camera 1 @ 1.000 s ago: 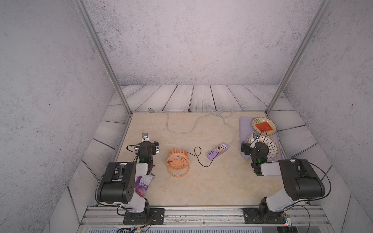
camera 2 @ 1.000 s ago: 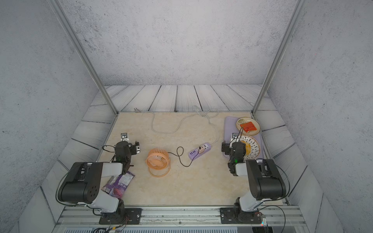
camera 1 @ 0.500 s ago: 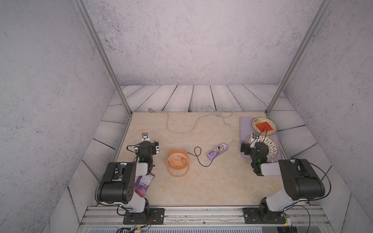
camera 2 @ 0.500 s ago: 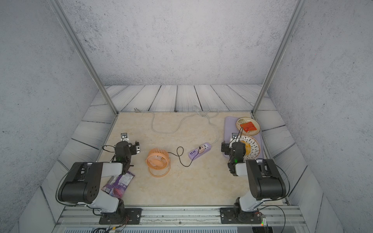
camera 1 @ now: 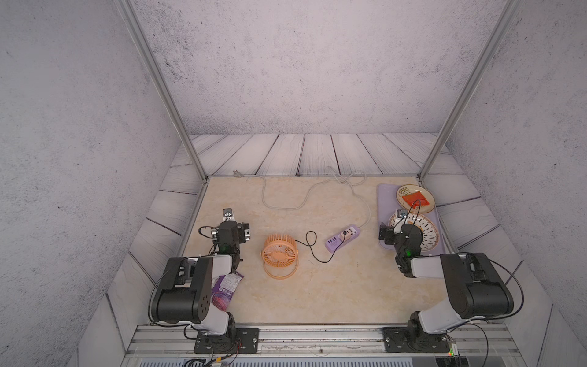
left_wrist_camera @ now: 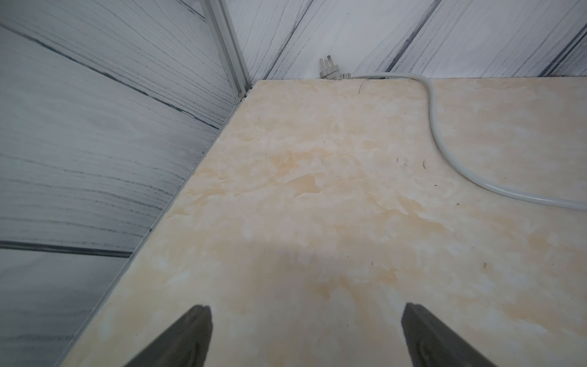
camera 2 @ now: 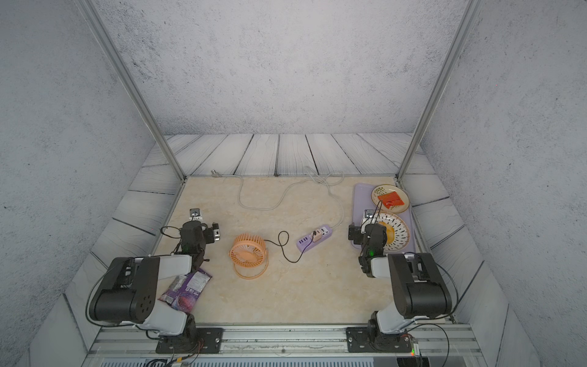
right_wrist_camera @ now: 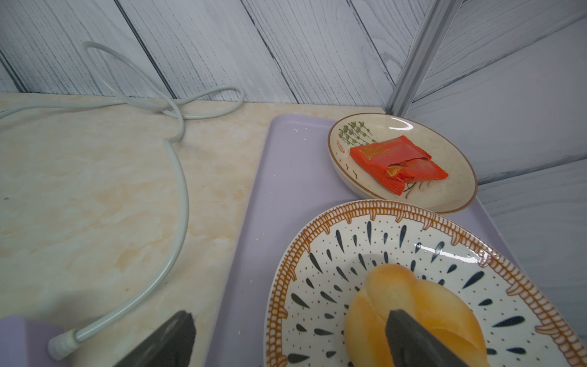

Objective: Unplug the desk fan from the power strip
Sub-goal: Adjust the socket at the center of the board.

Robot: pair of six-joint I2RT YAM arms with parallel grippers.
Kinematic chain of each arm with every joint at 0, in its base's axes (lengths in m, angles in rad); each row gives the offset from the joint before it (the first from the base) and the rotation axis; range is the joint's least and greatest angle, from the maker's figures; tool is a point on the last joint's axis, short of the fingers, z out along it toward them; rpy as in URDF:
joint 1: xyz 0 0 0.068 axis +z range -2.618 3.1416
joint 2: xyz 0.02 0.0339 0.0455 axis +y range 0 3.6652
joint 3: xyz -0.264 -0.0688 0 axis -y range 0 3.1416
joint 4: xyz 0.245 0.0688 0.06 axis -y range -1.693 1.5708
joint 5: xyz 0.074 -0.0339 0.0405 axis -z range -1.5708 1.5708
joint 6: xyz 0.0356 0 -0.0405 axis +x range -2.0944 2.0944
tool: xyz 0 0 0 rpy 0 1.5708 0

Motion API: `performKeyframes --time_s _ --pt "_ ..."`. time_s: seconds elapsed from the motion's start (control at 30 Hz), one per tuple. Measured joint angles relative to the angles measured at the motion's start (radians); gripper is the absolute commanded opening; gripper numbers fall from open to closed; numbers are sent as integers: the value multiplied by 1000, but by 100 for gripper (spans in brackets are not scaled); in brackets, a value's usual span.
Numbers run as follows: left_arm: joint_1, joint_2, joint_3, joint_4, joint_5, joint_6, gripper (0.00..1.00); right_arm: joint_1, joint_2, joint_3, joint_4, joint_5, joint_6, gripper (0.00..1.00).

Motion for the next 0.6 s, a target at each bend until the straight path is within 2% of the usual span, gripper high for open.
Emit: performKeyframes --time_s 0.23,0.4,0.5,0.6 --pt "0 -121 137 -184 -40 -35 100 0 -127 73 -151 -2 8 99" --pt "0 -179 237 -311 -5 -116 100 0 -222 168 -322 -5 63 99" --pt "8 -207 327 -414 28 -264 100 0 -279 271 -484 1 181 99" --pt "27 -235 389 -473 116 -367 99 -1 -334 377 -655 18 336 99"
